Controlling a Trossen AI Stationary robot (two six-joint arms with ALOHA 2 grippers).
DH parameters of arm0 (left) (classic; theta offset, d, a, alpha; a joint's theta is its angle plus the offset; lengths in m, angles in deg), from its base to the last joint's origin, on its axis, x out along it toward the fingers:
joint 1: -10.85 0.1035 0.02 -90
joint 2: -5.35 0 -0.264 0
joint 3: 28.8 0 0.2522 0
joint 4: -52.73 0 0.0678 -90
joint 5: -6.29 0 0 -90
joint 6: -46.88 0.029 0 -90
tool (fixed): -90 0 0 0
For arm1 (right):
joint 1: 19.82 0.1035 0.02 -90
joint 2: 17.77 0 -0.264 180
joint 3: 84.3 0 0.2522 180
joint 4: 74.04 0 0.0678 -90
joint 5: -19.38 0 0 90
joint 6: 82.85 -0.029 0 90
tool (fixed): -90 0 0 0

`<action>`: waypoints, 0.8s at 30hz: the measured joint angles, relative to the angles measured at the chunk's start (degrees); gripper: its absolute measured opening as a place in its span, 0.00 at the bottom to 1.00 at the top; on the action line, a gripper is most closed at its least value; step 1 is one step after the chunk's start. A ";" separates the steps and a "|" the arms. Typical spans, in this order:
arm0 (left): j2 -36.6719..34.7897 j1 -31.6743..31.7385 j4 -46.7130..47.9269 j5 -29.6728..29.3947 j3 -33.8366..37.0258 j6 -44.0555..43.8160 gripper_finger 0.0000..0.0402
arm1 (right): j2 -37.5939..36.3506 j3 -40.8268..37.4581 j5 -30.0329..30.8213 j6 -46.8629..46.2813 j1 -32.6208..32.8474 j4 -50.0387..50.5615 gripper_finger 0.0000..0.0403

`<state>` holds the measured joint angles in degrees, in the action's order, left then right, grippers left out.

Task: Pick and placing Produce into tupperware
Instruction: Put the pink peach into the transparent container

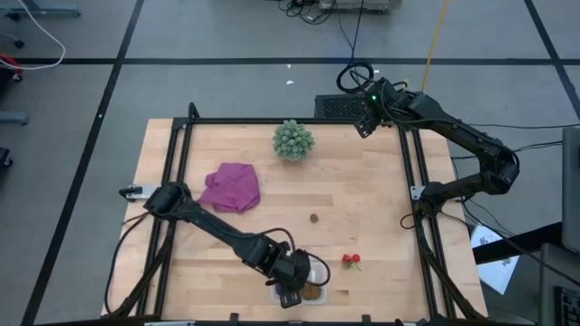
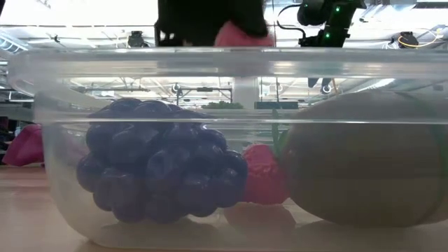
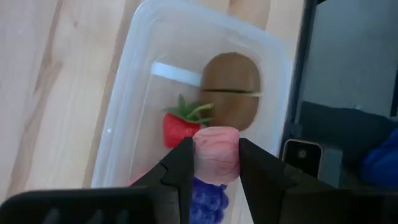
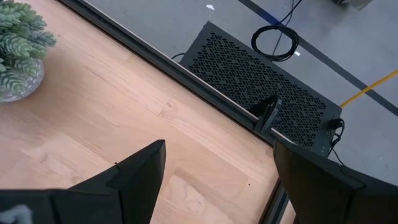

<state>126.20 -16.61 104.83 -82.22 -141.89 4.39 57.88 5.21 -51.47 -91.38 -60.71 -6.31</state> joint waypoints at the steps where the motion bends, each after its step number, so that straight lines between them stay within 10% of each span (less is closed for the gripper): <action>1: 0.00 0.17 0.10 0.19 0.60 -0.10 0.27 | 0.00 0.00 -0.01 0.00 0.00 0.01 0.72; 24: 2.84 0.82 -1.97 2.28 2.14 0.80 0.27 | -0.02 0.00 -0.01 0.20 0.00 -0.60 0.72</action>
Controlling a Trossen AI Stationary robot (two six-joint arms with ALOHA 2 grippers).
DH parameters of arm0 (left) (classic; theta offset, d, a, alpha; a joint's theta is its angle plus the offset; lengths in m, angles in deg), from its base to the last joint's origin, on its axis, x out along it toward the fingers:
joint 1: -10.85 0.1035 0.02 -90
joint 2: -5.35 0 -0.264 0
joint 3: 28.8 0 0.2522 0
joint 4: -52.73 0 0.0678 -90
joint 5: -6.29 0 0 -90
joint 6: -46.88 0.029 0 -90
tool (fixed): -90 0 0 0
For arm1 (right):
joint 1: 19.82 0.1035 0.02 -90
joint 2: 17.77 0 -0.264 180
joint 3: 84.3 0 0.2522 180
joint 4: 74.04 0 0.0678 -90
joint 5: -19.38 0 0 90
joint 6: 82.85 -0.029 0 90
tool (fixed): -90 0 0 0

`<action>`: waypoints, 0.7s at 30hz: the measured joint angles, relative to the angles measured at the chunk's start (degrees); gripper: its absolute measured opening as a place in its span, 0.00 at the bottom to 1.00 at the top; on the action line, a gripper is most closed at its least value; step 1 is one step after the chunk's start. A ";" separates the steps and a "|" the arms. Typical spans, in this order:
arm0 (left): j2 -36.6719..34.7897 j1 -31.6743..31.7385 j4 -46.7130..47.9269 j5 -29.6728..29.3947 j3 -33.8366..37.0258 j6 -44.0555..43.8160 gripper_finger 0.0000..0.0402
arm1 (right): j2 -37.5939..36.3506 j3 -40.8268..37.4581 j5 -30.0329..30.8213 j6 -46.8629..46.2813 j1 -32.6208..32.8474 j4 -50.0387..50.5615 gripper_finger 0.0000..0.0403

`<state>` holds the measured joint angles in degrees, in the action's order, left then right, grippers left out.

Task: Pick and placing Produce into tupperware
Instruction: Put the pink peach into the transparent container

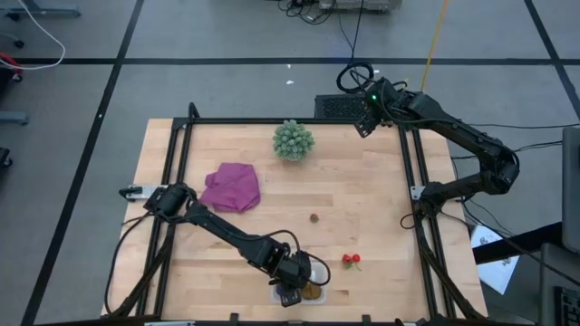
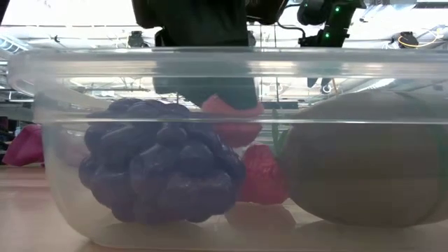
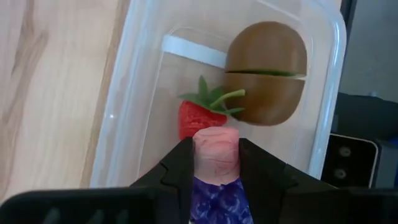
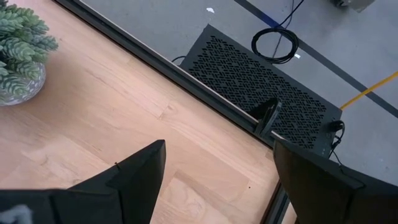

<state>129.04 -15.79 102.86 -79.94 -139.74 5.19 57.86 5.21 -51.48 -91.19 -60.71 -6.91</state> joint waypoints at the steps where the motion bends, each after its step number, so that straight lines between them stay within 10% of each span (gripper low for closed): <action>1: 0.00 0.05 0.03 0.00 0.00 -0.02 0.27 | 0.00 0.02 0.02 0.00 0.00 0.02 0.72; 21: 0.00 1.77 0.52 2.69 -0.02 -0.43 0.43 | 0.00 0.02 0.00 0.02 0.00 0.02 0.72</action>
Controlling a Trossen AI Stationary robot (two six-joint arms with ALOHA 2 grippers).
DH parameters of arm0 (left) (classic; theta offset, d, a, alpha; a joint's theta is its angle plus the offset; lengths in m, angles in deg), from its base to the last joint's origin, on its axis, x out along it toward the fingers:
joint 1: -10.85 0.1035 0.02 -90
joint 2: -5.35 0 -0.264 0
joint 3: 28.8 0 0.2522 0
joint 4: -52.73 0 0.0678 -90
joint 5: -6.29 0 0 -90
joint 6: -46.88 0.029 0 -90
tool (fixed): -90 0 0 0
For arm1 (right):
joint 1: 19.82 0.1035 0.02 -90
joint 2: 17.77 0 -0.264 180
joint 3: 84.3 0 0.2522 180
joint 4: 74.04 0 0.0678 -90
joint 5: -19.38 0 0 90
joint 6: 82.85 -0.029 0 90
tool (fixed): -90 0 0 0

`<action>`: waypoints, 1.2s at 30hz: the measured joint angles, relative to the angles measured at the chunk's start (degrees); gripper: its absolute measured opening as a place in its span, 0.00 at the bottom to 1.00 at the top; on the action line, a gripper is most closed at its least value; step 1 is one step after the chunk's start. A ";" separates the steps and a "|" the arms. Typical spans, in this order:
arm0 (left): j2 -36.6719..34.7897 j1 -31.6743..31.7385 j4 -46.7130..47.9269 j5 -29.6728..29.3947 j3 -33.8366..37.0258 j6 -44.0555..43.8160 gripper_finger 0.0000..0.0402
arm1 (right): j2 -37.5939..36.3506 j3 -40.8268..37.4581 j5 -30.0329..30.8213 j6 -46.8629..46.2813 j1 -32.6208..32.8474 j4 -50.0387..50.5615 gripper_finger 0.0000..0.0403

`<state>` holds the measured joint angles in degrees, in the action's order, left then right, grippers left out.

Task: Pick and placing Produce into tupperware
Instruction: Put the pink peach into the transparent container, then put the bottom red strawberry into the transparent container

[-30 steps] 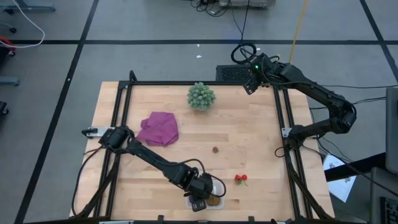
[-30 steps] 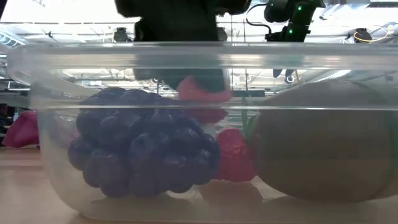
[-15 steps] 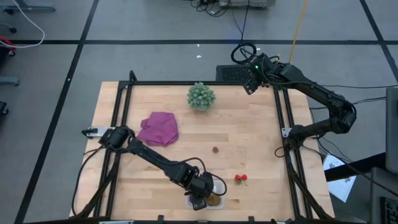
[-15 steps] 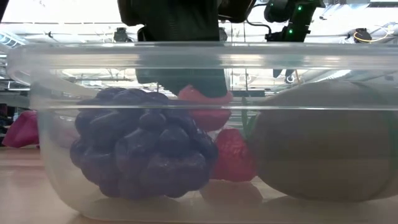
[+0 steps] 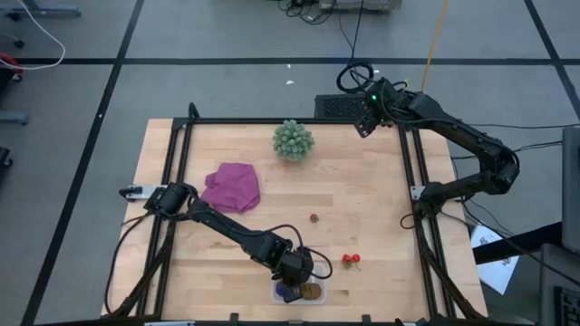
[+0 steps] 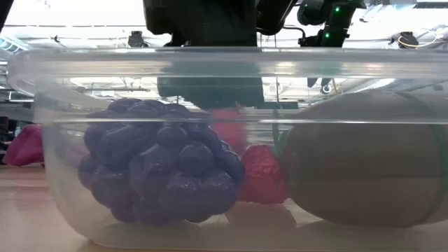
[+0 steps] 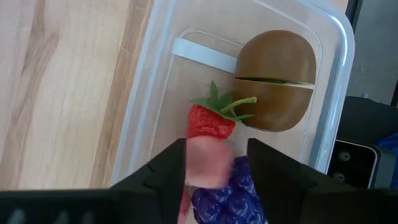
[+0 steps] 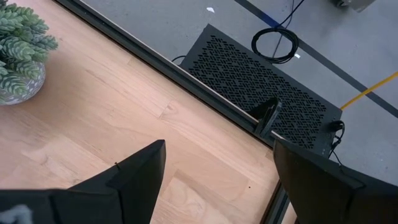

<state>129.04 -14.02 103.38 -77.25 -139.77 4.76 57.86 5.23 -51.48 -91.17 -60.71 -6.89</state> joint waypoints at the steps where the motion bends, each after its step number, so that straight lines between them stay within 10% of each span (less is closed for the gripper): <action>1: 0.00 0.00 -0.06 0.01 0.00 -0.14 0.46 | 0.00 0.00 0.00 0.00 0.00 0.00 0.72; 16: -0.02 -0.15 7.70 -0.80 -9.15 4.68 0.57 | 0.00 0.00 -2.21 -0.03 0.00 0.16 0.72; 23: -0.20 -0.33 26.90 -13.53 -20.54 16.14 0.57 | 0.00 -0.01 -14.87 -0.37 0.96 0.27 0.72; 36: -0.28 2.92 53.26 -34.13 -23.86 16.18 0.57 | 0.00 -0.02 -14.78 -3.20 7.99 7.79 0.72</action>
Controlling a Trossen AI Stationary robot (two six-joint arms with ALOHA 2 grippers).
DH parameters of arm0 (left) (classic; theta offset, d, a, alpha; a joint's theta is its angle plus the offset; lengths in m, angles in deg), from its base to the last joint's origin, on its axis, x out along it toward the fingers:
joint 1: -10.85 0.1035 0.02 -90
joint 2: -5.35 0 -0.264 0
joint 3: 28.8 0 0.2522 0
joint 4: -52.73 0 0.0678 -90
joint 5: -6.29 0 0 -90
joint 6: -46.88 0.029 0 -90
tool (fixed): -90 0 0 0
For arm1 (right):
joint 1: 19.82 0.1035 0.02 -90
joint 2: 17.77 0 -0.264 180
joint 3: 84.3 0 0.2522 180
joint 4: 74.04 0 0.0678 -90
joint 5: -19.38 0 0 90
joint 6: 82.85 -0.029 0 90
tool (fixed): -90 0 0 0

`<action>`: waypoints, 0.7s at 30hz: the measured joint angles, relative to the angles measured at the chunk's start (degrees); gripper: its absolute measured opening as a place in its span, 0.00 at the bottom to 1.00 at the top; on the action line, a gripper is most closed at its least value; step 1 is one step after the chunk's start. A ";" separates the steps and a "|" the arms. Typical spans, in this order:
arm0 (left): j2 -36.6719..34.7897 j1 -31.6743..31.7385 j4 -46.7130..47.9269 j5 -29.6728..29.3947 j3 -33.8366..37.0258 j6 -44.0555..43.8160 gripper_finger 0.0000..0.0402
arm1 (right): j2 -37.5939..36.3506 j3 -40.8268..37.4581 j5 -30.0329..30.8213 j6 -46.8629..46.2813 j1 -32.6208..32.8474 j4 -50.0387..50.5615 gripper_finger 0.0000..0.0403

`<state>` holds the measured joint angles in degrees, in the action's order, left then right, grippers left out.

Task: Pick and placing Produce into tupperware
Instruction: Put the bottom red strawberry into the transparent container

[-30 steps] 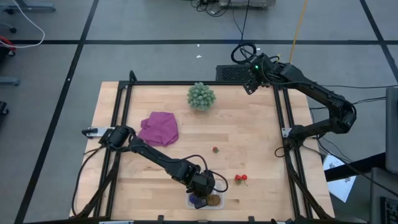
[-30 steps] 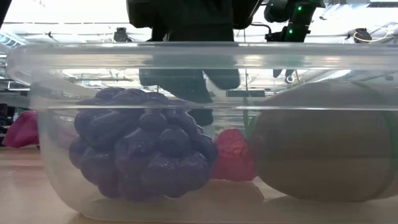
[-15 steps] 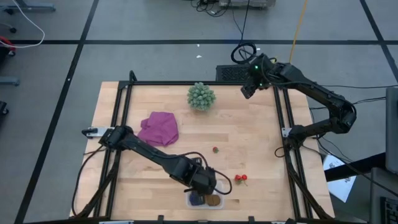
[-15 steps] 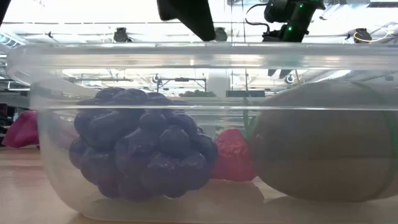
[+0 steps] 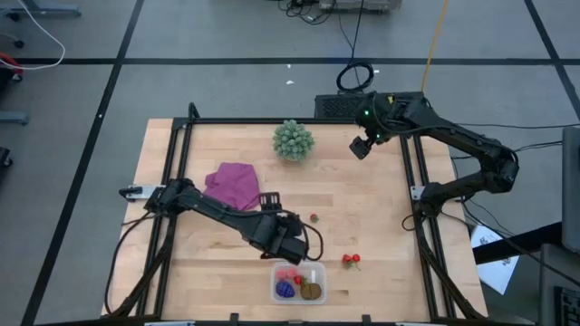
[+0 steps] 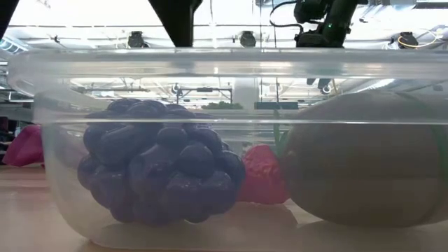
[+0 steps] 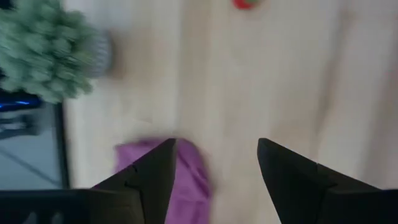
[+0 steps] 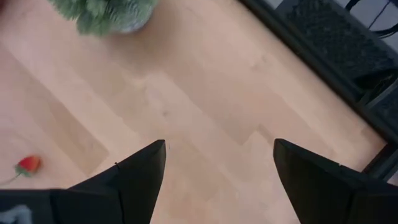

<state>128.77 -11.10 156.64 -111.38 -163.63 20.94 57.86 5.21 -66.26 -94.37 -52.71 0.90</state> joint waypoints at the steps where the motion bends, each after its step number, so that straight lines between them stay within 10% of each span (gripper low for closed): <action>1: -0.08 0.35 -0.21 -1.53 0.95 0.46 0.57 | 0.00 0.00 0.01 -0.42 0.77 0.70 0.72; 21: -32.18 7.18 -27.93 0.23 52.77 -7.20 0.57 | -0.37 -25.86 -3.24 -12.57 26.63 -13.98 0.72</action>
<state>96.58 -3.92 128.71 -111.15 -110.85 13.74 57.49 -20.65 -69.50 -106.93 -26.08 -13.08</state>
